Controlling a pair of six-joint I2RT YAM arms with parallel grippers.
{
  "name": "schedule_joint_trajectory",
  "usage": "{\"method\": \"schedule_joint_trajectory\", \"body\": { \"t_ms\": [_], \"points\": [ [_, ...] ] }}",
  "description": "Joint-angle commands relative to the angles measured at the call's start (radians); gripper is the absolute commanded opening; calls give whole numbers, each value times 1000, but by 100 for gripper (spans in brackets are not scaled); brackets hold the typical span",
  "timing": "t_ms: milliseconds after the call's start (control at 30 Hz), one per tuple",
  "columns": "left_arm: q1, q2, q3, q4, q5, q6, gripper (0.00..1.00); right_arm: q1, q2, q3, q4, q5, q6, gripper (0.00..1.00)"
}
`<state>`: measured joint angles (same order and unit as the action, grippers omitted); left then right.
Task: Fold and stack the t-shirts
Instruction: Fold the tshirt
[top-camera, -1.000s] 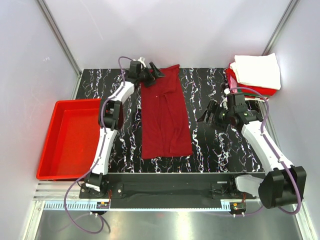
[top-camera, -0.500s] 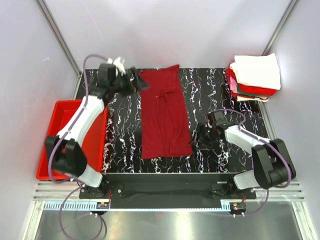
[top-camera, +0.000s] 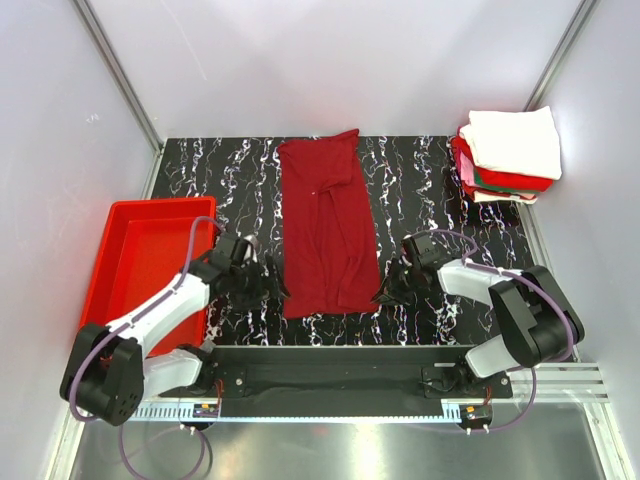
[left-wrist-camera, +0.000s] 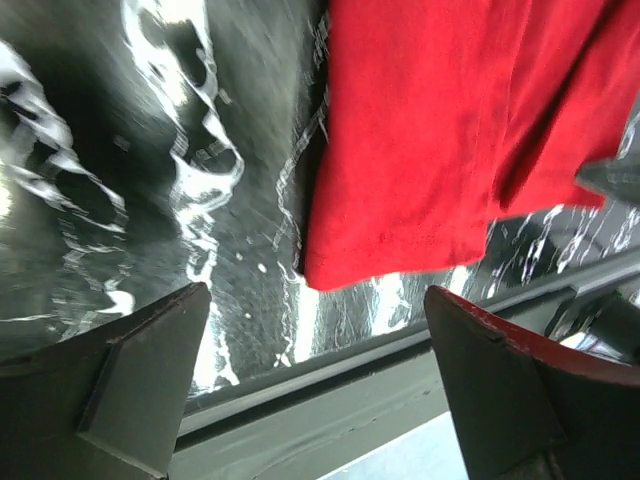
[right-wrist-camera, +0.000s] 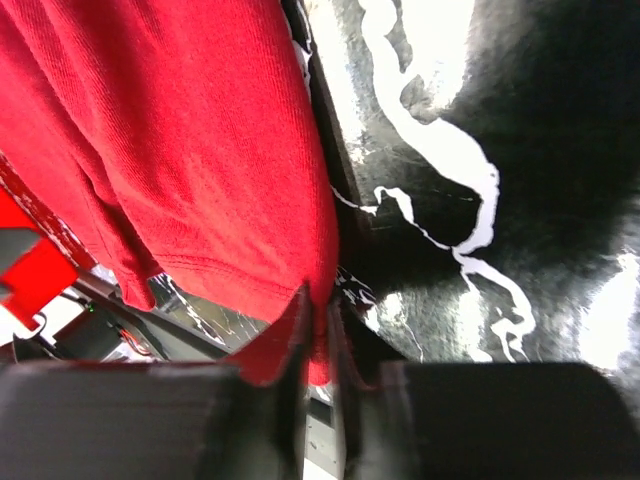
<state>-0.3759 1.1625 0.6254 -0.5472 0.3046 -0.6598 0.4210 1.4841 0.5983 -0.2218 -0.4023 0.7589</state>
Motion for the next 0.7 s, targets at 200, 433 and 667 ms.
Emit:
{"method": "schedule_joint_trajectory", "body": {
  "t_ms": [200,433,667],
  "points": [
    [-115,-31,-187,194,-68,-133,80,27,-27,-88,39,51,42,2],
    [-123,38,-225,294,-82,-147,71,28,-51,-106,38,57,43,0],
    [-155,88,-242,352,-62,-167,31,29,-68,-115,33,65,46,0]
  ]
}}
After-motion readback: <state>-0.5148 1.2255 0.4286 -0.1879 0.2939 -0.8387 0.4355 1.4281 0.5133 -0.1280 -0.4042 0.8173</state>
